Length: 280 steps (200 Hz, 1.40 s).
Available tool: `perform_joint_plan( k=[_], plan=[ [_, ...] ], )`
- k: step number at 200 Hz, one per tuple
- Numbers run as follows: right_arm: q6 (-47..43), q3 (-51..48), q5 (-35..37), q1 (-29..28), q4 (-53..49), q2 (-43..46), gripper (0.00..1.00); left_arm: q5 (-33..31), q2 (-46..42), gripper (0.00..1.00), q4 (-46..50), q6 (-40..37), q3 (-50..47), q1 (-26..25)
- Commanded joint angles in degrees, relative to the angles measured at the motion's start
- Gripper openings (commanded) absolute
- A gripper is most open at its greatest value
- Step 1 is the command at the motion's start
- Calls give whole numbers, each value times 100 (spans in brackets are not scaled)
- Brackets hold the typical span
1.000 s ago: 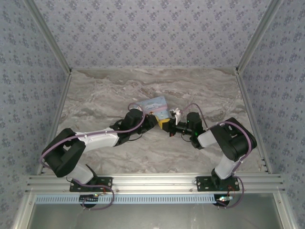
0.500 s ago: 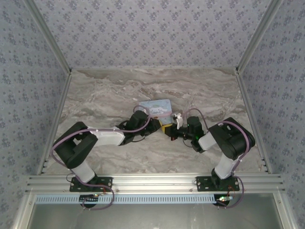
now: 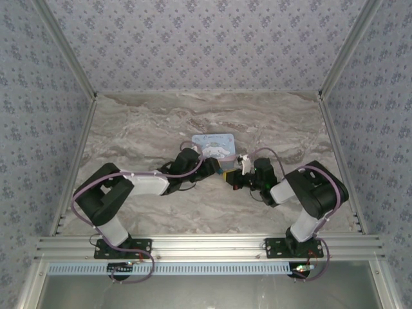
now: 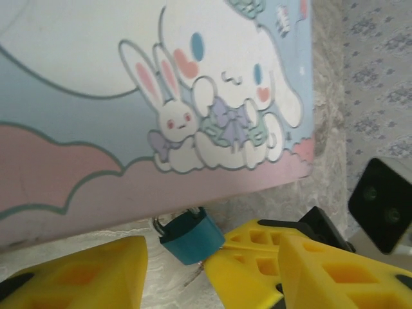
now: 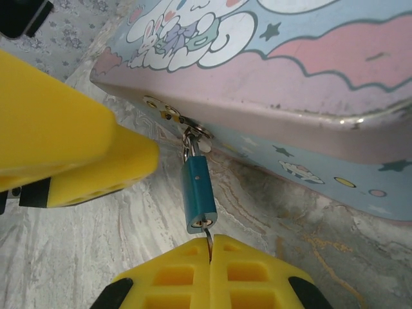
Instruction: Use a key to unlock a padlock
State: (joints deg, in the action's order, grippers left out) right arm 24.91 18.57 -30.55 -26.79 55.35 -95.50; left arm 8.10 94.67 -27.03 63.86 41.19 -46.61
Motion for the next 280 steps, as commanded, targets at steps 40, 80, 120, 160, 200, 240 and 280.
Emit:
perform_joint_plan(
  k=[40,80,120,160,200,240,280],
  plan=[
    [721,-143,632,-496,-803,863,0,-258,-750,59,-430,-102,-598,6],
    [1407,25,991,-1011,-999,1032,0,-212,-688,53,-910,158,-817,3],
    [1708,164,1475,-1217,-953,1001,0,-330,-643,48,-1044,359,-968,1],
    [1794,303,1502,-1281,-838,852,0,-444,-721,46,-880,464,-1081,-12],
    [1903,382,1494,-1390,-707,603,0,-620,-888,46,-703,651,-1249,-74],
    [2034,557,1448,-1496,-599,361,0,-577,-800,46,-858,815,-1271,-172],
    [2159,603,1519,-1605,-517,252,0,-667,-713,45,-930,977,-1336,-173]
  ],
)
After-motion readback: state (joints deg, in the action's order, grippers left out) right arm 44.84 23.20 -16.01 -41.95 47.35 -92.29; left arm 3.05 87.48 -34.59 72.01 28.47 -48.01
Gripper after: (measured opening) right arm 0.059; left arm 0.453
